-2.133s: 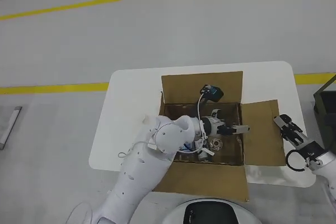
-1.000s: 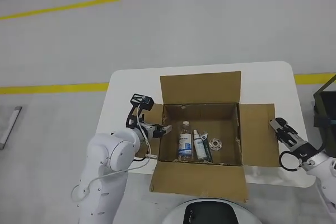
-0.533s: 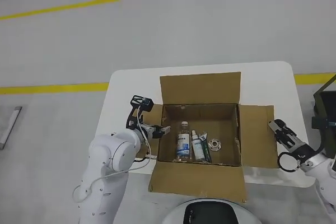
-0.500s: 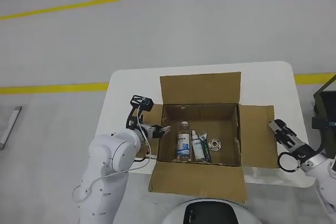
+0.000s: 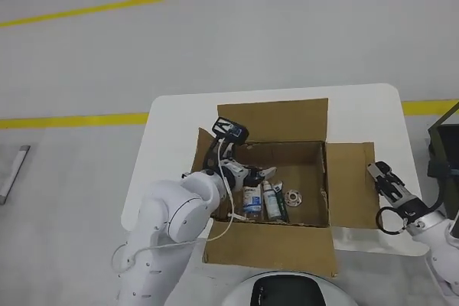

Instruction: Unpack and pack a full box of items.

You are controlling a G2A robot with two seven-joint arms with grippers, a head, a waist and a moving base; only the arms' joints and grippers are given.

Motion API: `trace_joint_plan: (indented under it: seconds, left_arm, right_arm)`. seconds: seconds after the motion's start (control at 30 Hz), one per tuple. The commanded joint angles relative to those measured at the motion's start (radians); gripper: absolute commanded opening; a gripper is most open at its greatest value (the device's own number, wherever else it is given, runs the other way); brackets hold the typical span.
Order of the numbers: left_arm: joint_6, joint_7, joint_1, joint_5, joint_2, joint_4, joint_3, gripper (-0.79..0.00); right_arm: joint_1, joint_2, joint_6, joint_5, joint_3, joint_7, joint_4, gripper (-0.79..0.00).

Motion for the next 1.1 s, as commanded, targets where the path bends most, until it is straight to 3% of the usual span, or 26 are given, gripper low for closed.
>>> trace_joint_plan:
  seconds: [0.0, 0.07, 0.1, 0.13, 0.17, 0.2, 0.57, 0.7, 0.97, 1.07]
  left_arm:
    - [-0.001, 0.003, -0.012, -0.017, -0.006, 0.03, 0.044, 0.0]
    - [0.001, 0.002, -0.023, -0.018, -0.011, 0.054, 0.077, 0.0]
    - [0.009, 0.006, -0.024, -0.029, -0.014, 0.065, 0.091, 0.0]
    - [0.013, 0.006, -0.027, -0.031, -0.016, 0.078, 0.104, 0.0]
    - [0.009, -0.001, -0.027, -0.03, -0.017, 0.097, 0.118, 0.0]
    - [0.009, 0.001, -0.027, -0.035, -0.019, 0.114, 0.128, 0.0]
    - [-0.007, 0.006, -0.027, -0.039, -0.02, 0.148, 0.142, 0.0]
    - [-0.007, 0.006, -0.027, -0.039, -0.02, 0.148, 0.142, 0.0]
    - [-0.009, 0.015, -0.018, -0.005, -0.018, 0.16, 0.147, 0.0]
    - [-0.001, -0.016, -0.02, 0.068, -0.017, 0.169, 0.172, 0.0]
  right_arm:
    - [-0.003, -0.001, -0.001, 0.003, 0.004, -0.004, -0.004, -0.502]
    - [-0.008, -0.001, -0.003, 0.004, 0.011, -0.009, -0.01, -0.413]
    - [-0.01, -0.001, -0.004, 0.0, 0.017, -0.016, -0.015, -0.219]
    - [-0.014, -0.001, -0.005, -0.003, 0.023, -0.022, -0.019, -0.172]
    - [-0.017, -0.001, -0.006, -0.011, 0.03, -0.028, -0.024, -0.04]
    - [-0.021, 0.0, -0.006, -0.022, 0.037, -0.035, -0.03, 0.0]
    - [-0.05, -0.001, -0.07, -0.139, 0.108, -0.148, -0.133, 0.0]
    - [-0.059, 0.0, -0.108, -0.188, 0.111, -0.142, -0.146, 0.0]
    - [-0.057, -0.005, -0.087, -0.203, 0.083, -0.139, -0.105, 0.0]
    - [-0.051, -0.005, -0.067, -0.203, 0.078, -0.108, -0.087, -0.062]
